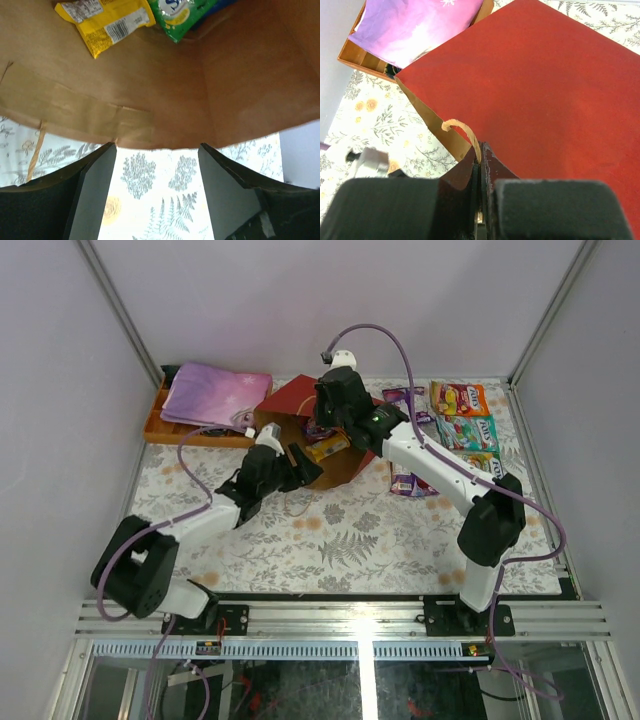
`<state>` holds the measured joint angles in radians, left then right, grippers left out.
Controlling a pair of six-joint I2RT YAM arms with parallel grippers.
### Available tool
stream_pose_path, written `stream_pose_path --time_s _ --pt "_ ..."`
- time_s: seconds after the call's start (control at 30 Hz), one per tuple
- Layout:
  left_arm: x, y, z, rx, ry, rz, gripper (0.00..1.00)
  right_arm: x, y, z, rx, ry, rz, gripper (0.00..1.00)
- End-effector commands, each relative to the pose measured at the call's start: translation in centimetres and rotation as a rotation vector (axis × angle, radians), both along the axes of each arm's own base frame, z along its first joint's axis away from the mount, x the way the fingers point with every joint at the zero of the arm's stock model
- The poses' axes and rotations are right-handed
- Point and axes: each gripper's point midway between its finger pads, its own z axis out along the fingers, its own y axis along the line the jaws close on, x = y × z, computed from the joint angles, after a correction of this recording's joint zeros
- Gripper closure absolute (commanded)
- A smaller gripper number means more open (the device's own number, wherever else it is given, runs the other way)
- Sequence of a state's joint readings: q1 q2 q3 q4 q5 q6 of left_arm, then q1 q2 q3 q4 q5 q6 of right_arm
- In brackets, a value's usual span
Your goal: Take the snacks out of the paper bag
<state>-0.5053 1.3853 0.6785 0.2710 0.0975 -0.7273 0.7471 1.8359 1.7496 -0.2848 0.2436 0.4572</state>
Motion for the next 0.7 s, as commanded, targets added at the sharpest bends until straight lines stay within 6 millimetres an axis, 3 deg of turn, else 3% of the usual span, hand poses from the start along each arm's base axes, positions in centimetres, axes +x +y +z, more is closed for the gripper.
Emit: stream_pose_path --time_s 0.0,0.1,0.33,0.67 --pt "3.1 -1.5 1.5 -0.067 -0.048 0.019 0.34 0.1 0.1 1.4 0.045 -0.028 -0.010 1.00" --pt "4.6 -2.3 0.8 -0.055 -0.030 0.019 0.35 -0.1 -0.2 1.3 0.039 -0.030 -0.013 1.00" --pt "8.1 -1.3 -4.7 0.092 0.042 0.127 0.38 -0.3 -0.4 0.9 0.033 -0.025 -0.008 1.00" --pt "11.0 0.4 -7.0 0.207 0.032 0.254 0.41 -0.6 -0.4 0.1 0.027 -0.016 -0.001 1.00"
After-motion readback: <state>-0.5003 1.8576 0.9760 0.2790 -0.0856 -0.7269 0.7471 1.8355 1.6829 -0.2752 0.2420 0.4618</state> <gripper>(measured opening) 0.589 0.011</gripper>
